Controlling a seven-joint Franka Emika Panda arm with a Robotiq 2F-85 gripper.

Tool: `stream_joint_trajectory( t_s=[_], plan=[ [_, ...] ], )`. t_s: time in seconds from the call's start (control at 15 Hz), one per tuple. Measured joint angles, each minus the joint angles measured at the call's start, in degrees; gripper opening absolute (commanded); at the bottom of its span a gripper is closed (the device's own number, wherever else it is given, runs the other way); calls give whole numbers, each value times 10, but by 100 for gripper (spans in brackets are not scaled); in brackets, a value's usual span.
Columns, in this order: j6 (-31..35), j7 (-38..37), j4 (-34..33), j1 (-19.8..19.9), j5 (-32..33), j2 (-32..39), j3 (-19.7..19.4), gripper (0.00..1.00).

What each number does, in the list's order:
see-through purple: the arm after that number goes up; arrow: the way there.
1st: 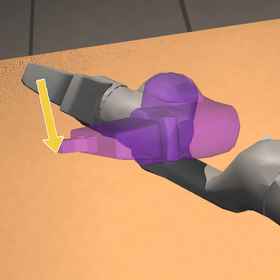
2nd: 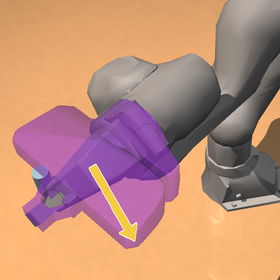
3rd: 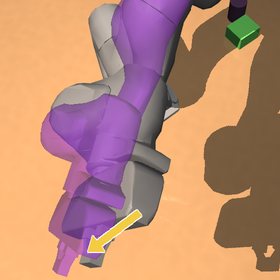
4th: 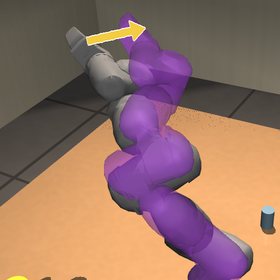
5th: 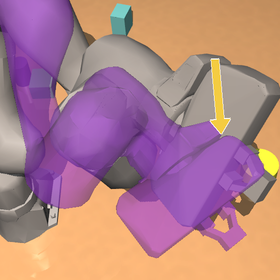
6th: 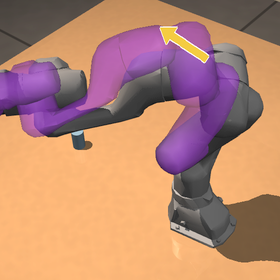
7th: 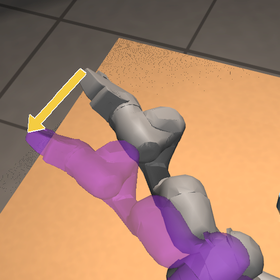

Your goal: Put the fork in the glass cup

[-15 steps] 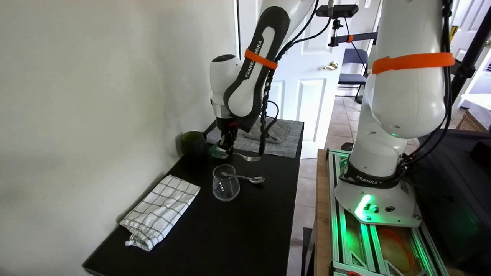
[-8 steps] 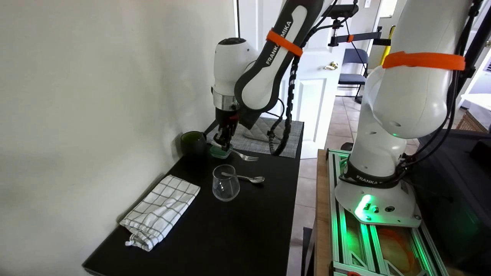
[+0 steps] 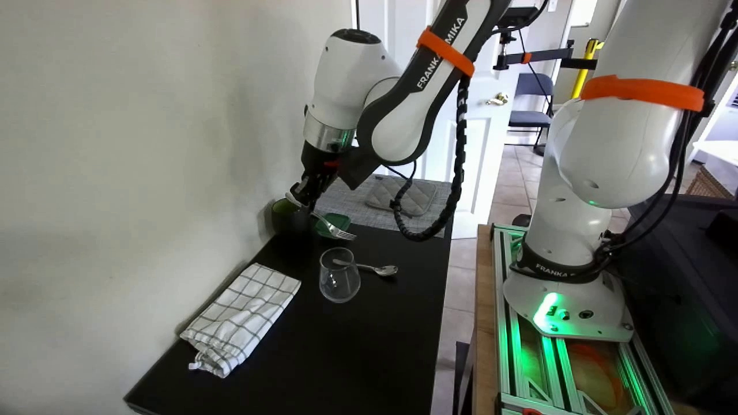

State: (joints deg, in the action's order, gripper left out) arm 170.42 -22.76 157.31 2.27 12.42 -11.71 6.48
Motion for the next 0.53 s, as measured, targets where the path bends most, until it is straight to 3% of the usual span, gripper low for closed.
stream_joint_trajectory(
  t_s=[0.27, 0.53],
  plan=[
    [49, -92, -1, 38, 78, 2, 40, 2],
    [74, -198, -3, 105, 185, -2, 95, 2]
  ],
)
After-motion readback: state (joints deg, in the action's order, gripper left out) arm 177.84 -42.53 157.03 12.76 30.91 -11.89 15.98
